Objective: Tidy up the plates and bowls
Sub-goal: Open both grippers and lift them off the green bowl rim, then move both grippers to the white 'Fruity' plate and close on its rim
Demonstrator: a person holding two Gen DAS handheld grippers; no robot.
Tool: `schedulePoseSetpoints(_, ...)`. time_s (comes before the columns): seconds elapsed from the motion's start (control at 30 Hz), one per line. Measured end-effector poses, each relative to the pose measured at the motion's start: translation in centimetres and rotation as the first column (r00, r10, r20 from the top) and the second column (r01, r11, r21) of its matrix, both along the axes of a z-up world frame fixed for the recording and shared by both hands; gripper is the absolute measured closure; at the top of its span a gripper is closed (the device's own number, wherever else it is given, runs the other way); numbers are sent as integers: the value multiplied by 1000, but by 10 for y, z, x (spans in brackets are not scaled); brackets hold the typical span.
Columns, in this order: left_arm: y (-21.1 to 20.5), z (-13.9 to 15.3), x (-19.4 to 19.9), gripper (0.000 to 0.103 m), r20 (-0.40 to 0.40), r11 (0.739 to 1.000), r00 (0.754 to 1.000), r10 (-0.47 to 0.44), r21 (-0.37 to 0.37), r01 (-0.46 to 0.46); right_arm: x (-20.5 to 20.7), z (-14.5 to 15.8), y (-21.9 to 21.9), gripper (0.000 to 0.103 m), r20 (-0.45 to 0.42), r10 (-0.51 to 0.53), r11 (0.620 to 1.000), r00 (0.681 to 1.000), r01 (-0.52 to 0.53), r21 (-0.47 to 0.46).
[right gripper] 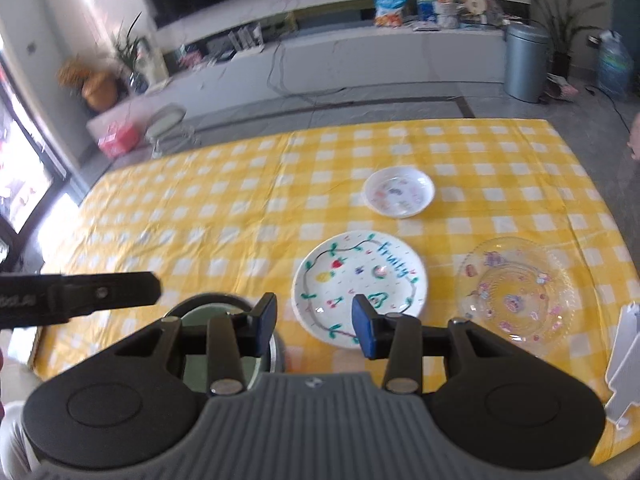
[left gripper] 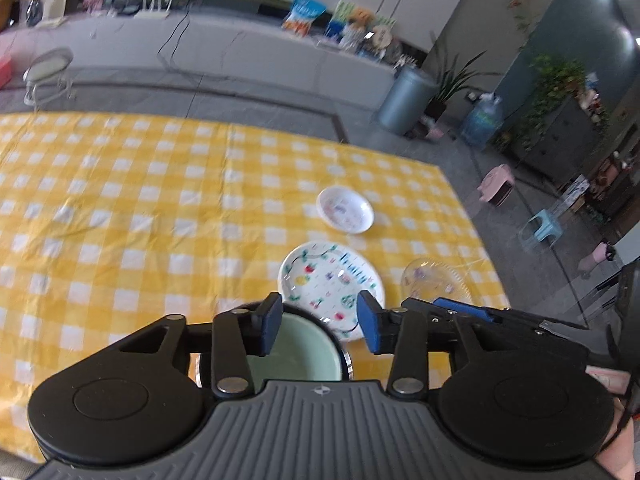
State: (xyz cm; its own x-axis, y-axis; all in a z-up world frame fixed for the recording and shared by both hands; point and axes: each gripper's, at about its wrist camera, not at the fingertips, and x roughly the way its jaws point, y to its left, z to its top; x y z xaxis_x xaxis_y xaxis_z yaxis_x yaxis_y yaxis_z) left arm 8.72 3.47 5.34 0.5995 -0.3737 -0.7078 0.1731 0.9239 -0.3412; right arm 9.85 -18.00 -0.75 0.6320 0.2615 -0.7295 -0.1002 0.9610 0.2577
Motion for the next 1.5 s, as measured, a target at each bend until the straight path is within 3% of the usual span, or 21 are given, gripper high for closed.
schedulePoseSetpoints(0.13,-12,-2,-8,41,41,998,999,-7,-61,10,-6,-8,-38,61,17,-117,989,993,115,95)
schedulePoseSetpoints(0.23,-26,-8,-13,36,74,995,997,-21,-100,28,-10,-20,-63,56,19,-192,970,981,187,157)
schedulePoseSetpoints(0.43,-56,-27,3,31,73,995,994,-78,-51,81,-7,-51,-91,55,-14,-249,941,968,245,233)
schedulePoseSetpoints(0.6,-65,-35,41,36,-17,981,983,-184,62,184,7,-77,-98,55,-49,-229,927,972,233,293)
schedulePoseSetpoints(0.73,-73,-36,69,38,-54,944,958,-280,168,285,23,-95,-94,56,-85,-205,918,975,221,329)
schedulePoseSetpoints(0.83,-77,-45,94,41,-117,915,937,-330,203,348,33,-105,-91,56,-88,-200,916,976,218,335)
schedulePoseSetpoints(0.93,-78,-63,120,54,-198,892,915,-351,225,391,44,-115,-91,56,-82,-185,909,979,203,364)
schedulePoseSetpoints(1.0,-76,-77,136,58,-240,885,908,-344,238,399,52,-123,-91,64,-114,-187,906,976,216,363)
schedulePoseSetpoints(1.07,-75,-91,149,66,-262,871,899,-351,261,416,58,-134,-93,81,-152,-182,895,972,227,384)
schedulePoseSetpoints(1.13,-71,-105,159,69,-267,855,892,-365,281,435,62,-144,-96,81,-191,-188,893,963,249,376)
schedulePoseSetpoints(1.33,-50,-142,179,69,-316,877,883,-346,226,424,71,-159,-100,84,-222,-185,891,957,259,373)
schedulePoseSetpoints(1.5,-40,-152,186,69,-323,897,876,-357,142,418,75,-161,-101,84,-218,-177,886,960,251,389)
